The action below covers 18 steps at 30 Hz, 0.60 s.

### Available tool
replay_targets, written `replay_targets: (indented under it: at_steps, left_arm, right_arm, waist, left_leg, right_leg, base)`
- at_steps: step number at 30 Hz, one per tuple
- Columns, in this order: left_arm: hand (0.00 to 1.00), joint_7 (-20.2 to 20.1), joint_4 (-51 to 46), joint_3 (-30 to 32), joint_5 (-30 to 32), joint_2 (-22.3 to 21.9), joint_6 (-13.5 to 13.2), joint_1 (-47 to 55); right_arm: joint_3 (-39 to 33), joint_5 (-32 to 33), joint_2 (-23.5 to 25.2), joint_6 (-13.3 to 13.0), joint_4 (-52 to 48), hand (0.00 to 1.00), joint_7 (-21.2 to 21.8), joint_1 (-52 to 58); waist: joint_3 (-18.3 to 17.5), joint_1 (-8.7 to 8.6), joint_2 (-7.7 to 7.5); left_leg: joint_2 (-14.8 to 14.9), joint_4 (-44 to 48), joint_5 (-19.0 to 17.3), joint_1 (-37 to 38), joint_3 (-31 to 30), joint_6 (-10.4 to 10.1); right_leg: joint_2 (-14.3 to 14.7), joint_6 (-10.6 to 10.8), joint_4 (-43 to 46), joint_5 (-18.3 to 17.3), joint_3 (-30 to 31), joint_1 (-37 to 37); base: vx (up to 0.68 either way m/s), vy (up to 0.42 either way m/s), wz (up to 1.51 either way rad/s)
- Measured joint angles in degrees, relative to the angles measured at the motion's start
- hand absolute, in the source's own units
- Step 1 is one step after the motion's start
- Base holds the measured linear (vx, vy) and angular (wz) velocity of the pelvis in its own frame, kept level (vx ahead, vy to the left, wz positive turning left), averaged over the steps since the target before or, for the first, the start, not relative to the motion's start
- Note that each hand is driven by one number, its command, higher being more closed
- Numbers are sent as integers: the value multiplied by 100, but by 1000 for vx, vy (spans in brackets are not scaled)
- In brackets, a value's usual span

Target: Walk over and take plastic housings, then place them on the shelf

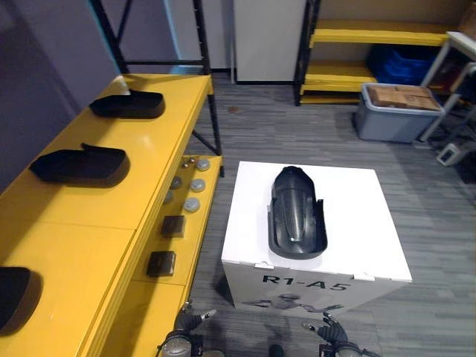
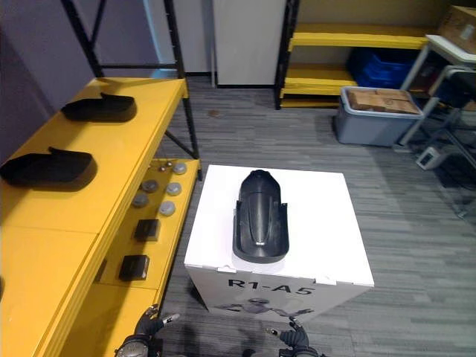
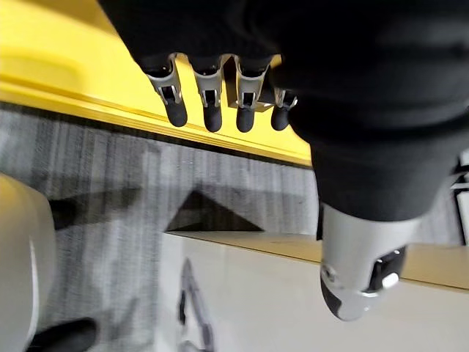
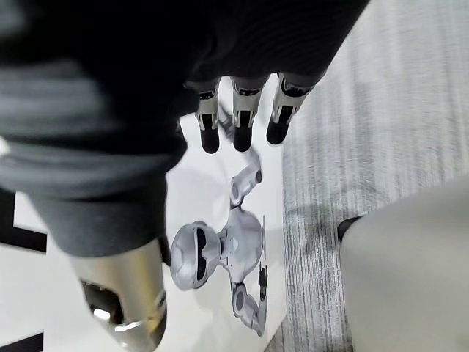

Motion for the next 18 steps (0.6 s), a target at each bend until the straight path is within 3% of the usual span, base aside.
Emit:
replay_targets:
  at_steps: [10,12,15,17,18]
  left_arm:
    - [0,7,-69,327,-21,-5,18,325]
    - [0,-4,-261,460,-20,-14,15,454]
    - [0,-45,-587,540,-16,2,-3,672]
    - [0,-166,-659,531,-15,16,-14,810]
    - [0,-181,-658,515,-14,16,-15,843]
  right_arm:
    - [-1270,384,135,-12,-454,0,-126,481]
    - [-1611,486,-28,-3,-1070,0,-175,709]
    - [-2039,476,-533,25,-2861,0,-293,1106]
    - [-2212,362,-1088,17,-4610,0,-370,1186]
    - [-2254,280,-1198,1,-4885,0,-370,1166]
  waist:
    - [-116,35,-30]
    - [-166,6,-40]
    - [-282,-86,-97]
    - [-386,-137,-138]
    - [-415,-146,-151]
  left_leg:
    - [83,-500,58,443,312,-121]
    - [99,-516,46,461,401,-142]
    - [83,-576,42,457,475,-147]
    - [91,-592,41,450,568,-145]
    - [96,-599,42,443,568,-145]
  right_leg:
    - [92,57,-173,-51,133,173]
    - [108,58,-152,-83,175,148]
    - [105,46,77,-221,229,-30]
    - [134,49,189,-266,332,-182]
    - [144,49,190,-266,337,-197]
  base:
    - [78,12,-13]
    - [28,5,-18]
    - [5,6,-16]
    - [-45,-1,-19]
    - [-51,-8,-9]
